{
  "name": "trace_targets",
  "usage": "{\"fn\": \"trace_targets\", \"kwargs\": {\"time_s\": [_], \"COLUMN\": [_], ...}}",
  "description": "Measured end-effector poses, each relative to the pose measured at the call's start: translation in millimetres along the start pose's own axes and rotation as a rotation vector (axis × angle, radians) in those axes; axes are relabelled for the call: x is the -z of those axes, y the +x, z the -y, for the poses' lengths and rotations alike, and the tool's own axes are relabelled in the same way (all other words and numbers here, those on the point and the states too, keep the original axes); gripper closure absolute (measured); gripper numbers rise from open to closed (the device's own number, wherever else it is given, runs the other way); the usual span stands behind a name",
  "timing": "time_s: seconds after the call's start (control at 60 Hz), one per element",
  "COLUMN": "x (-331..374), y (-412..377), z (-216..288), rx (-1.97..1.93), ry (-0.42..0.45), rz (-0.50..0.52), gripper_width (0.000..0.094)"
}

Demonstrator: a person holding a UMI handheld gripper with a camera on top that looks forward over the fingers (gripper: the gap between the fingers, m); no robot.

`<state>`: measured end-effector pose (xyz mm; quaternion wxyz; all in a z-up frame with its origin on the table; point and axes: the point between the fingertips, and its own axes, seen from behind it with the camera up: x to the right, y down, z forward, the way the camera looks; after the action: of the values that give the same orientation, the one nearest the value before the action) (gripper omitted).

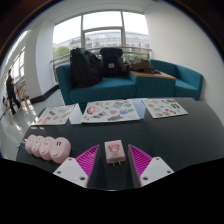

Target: Unplug charger

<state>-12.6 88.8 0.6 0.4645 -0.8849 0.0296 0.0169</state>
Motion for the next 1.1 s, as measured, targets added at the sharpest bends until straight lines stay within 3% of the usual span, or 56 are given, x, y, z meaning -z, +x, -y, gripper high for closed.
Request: {"fn": "trace_targets", "kwargs": {"time_s": [0.183,0.433,0.667,0.9,1.1], "x": [58,189,282,328,362], "y": [-4,-7,-2,-5,-4], "z": [43,88,56,-4,-14], "rx": [0.01,-0.006,0.004,0.039,0.051], "ry": [0.096,0.228,0.263,0.224,0.249], "rz": [0.007,0.048,0.035,0.028,0.03], "gripper_width": [0.0256,0.0239,0.0202,0.0167,0.0164]}}
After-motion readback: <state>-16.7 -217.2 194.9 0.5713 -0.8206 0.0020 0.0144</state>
